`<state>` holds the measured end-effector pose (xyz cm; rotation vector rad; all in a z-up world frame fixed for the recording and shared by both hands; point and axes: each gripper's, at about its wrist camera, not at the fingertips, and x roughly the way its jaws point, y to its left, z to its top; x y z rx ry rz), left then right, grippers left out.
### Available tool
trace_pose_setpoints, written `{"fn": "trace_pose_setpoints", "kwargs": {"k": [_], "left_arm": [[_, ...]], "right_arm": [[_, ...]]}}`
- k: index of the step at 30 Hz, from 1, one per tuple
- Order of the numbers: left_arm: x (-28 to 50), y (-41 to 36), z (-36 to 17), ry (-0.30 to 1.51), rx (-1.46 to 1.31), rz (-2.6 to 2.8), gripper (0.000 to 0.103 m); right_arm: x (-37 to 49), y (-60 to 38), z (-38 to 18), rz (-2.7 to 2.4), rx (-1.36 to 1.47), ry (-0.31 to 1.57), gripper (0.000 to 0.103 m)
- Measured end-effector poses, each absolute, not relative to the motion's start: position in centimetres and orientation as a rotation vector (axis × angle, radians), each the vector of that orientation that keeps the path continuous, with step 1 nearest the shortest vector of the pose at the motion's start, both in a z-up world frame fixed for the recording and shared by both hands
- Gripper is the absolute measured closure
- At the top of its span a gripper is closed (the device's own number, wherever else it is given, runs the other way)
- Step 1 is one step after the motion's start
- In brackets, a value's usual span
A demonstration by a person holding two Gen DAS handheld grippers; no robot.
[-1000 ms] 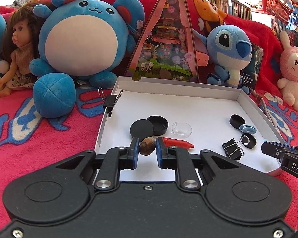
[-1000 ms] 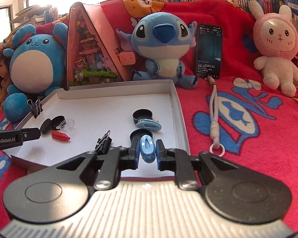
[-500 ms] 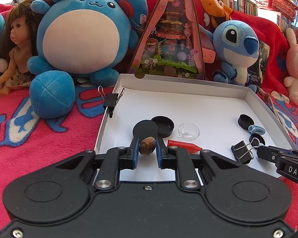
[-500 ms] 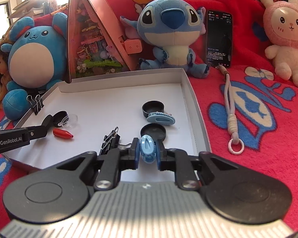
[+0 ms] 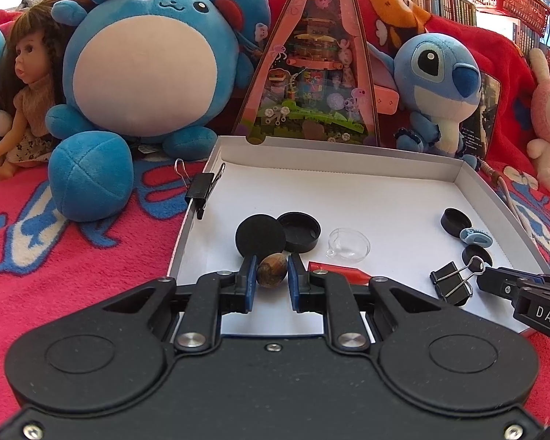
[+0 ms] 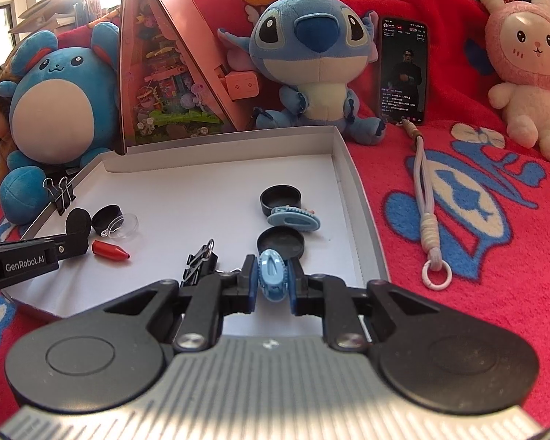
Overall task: Organize rigid objects
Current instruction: 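Lower and open the left gripper to release the nut while the right gripper releases the blue clip, then move both open grippers back out of the box toward the remaining items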
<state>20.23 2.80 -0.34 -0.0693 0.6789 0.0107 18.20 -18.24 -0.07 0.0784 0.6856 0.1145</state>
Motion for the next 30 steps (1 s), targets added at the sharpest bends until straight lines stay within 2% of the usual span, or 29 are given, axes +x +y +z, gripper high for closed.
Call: {"fn": "trace_pose_setpoints", "kwargs": {"k": [10,15,16,17,19,21,23,30], "left_arm": [[20.3,2.8,-0.4,0.682,-0.069,0.008,0.085],[20.1,2.7,-0.2,0.676,-0.065,0.011,0.084],[20.0,2.7,-0.1,0.674,-0.063,0.011,0.081],[19.9,2.7,0.0,0.673,-0.063,0.011,0.073],[19.7,2.6,0.2,0.671,-0.066,0.009,0.063],[19.3,2.5,0.5,0.661,-0.062,0.000,0.061],[18.9,2.4,0.8,0.651,-0.054,-0.005,0.055],[17.2,2.1,2.0,0.606,-0.044,-0.032,0.041]], "right_arm": [[18.2,-18.3,-0.1,0.115,0.084,0.685,0.082],[18.2,-18.4,0.0,0.117,0.087,0.681,0.076],[18.1,-18.4,0.0,0.116,0.086,0.678,0.076],[18.0,-18.4,0.1,0.115,0.086,0.675,0.076],[17.9,-18.4,0.3,0.117,0.086,0.669,0.071],[17.6,-18.3,0.5,0.120,0.082,0.661,0.059],[17.3,-18.2,0.7,0.124,0.070,0.650,0.056],[16.2,-18.2,1.7,0.138,0.061,0.614,0.038]]}}
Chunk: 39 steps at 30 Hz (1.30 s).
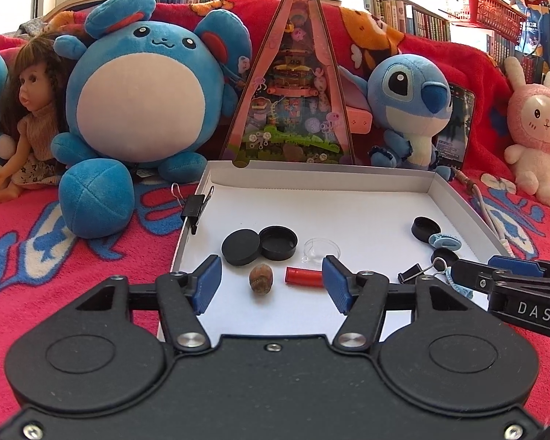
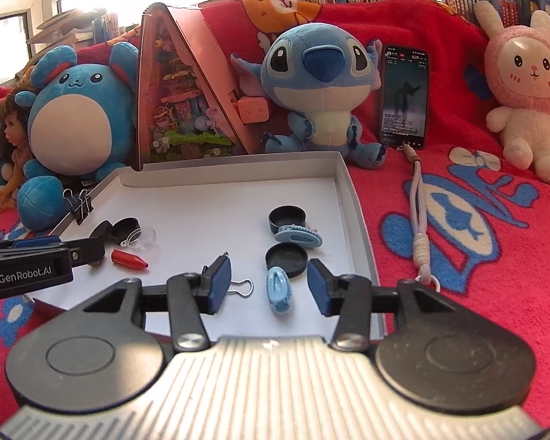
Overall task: Organize rigid objects
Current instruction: 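Move both open grippers back out of the box toward the remaining items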
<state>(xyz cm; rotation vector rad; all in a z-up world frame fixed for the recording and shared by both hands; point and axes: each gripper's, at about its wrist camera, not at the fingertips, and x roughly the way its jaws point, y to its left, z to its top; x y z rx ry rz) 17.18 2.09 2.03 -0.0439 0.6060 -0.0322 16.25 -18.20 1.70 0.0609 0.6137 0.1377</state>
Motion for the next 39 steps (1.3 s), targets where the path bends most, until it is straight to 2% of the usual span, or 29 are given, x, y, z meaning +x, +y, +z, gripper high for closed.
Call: {"fn": "trace_pose_setpoints", "kwargs": {"k": [7,12,39], "left_arm": [[15.2,1.6,3.2,0.553,-0.026,-0.063,0.027],[13.6,1.3,3.7,0.517,-0.011,-0.083,0.024],[6.4,-0.8,2.6,0.461,0.043,-0.205,0.022]], "right_arm": [[15.0,-18.5,2.5,0.157,0.056,0.581,0.026],[13.8,-18.8,3.0,0.170,0.040,0.555,0.019],[7.6,-20.9,2.8,0.158,-0.065,0.467,0.014]]}}
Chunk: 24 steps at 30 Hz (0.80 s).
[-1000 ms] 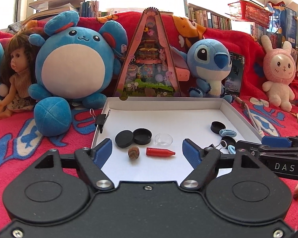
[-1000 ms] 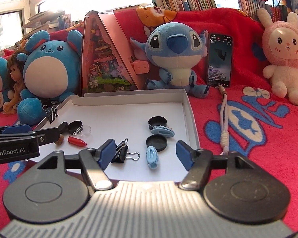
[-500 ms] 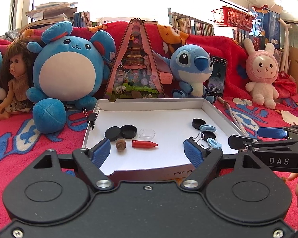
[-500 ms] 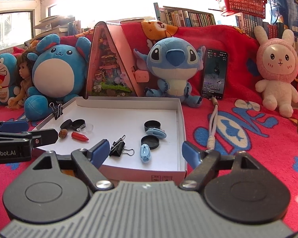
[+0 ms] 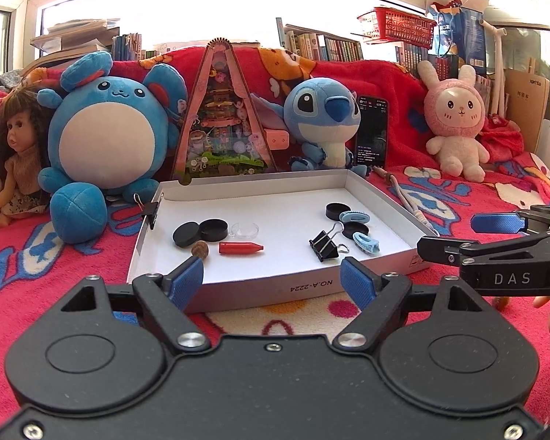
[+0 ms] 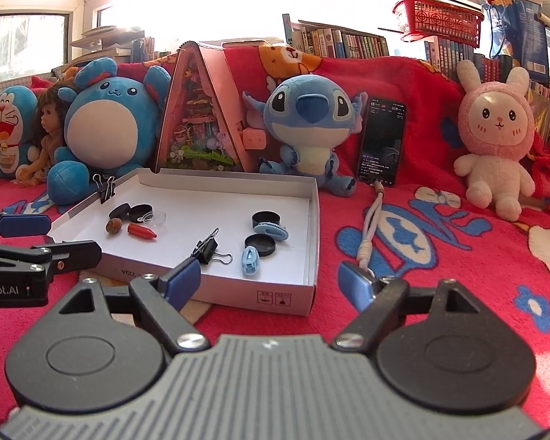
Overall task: Organize rigid objects
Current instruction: 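Move both open grippers back out of the box toward the remaining items, then close the left gripper on a second red stick while the right gripper grasps a brown nut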
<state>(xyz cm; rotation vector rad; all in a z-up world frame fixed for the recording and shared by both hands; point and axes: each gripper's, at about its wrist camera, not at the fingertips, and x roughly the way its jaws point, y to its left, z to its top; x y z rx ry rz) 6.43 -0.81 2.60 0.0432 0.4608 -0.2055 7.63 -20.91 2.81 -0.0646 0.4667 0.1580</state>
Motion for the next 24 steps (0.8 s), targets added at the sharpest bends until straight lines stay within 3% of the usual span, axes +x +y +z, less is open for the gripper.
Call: {"fn": "trace_pose_setpoints", "kwargs": {"k": [24], "left_arm": [[2.4,-2.1,-0.6,0.565,0.043,-0.259,0.022]], "right_arm": [[4.1,-22.3,-0.5,0.111,-0.086,0.535,0.011]]}}
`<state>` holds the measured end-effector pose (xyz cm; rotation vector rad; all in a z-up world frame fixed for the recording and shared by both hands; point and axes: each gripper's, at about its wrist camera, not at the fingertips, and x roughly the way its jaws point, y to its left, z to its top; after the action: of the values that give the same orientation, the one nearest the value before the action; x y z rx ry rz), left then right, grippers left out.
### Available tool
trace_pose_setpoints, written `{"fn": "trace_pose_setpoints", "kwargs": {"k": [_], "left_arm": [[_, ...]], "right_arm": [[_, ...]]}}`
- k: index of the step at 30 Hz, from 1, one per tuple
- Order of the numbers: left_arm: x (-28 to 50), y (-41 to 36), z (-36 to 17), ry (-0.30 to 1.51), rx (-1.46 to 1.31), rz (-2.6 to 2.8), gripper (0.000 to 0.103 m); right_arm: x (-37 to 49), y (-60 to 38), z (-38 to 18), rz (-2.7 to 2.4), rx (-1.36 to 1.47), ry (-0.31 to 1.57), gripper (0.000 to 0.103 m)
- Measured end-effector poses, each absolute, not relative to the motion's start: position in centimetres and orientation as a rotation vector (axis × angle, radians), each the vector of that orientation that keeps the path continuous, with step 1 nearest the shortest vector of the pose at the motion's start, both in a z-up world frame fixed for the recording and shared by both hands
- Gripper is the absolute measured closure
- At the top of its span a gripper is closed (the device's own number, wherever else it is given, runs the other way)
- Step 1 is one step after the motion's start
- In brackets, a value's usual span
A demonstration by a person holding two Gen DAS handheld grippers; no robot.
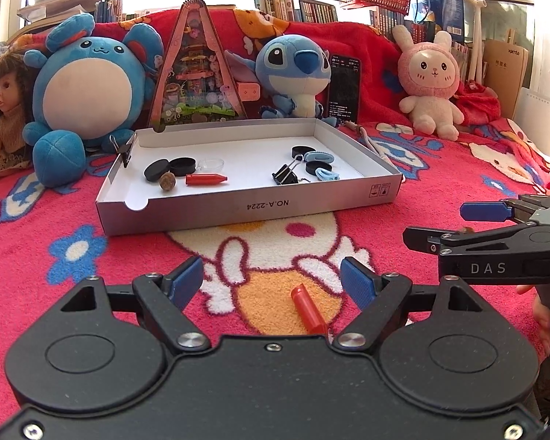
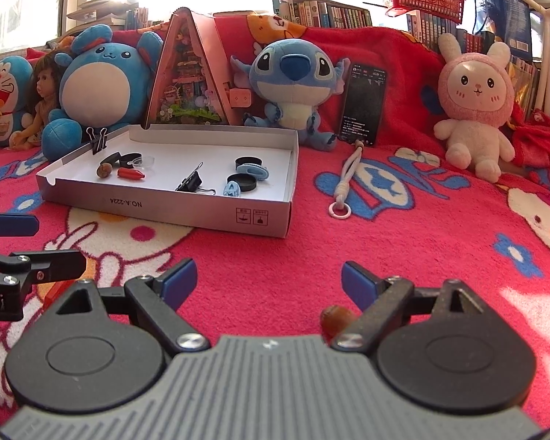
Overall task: Organize rigid objects
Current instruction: 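Close the left gripper on a second red stick while the right gripper grasps a brown nut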
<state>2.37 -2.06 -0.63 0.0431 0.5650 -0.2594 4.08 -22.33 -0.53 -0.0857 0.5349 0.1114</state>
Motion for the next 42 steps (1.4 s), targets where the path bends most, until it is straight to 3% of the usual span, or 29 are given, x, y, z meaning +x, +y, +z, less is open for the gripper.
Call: {"fn": "trace_pose_setpoints", "kwargs": {"k": [9,15,24,26,28,32,39,41,42], "left_arm": [[1.7,-2.1,-1.1,0.598,0.017,-0.268,0.024],[1.0,-2.3,-1.6,0.614,0.023,-0.272,0.031],[0.5,-2.6,-1.5,0.611,0.033,-0.269,0.062],[0.4,-2.6,-1.5,0.611,0.036,-0.278,0.075],[0.4,-2.7,-1.5,0.612,0.032,-0.286,0.081],[0.4,-2.9,-1.5,0.608,0.027,-0.290,0.092],[0.4,-3.0,-1.3,0.603,0.024,-0.291,0.093],[0.4,-3.0,-1.2,0.599,0.024,-0.292,0.093],[0.4,-2.9,-1.2,0.597,0.023,-0.291,0.093]], "right_arm": [[3.3,-22.7,-1.3,0.081,-0.090,0.552,0.011],[3.1,-23.2,-1.5,0.063,-0.086,0.559,0.011],[3.1,-23.5,-1.9,0.044,-0.076,0.569,0.011],[3.1,-23.6,-1.9,0.038,-0.069,0.567,0.012],[3.1,-23.7,-2.0,0.039,-0.063,0.567,0.012],[2.9,-23.8,-1.9,0.040,-0.055,0.564,0.026],[2.6,-24.3,-1.8,0.017,-0.029,0.560,0.071],[2.6,-24.4,-1.7,0.009,-0.031,0.558,0.081],[2.6,-24.3,-1.7,0.011,-0.032,0.558,0.081]]}}
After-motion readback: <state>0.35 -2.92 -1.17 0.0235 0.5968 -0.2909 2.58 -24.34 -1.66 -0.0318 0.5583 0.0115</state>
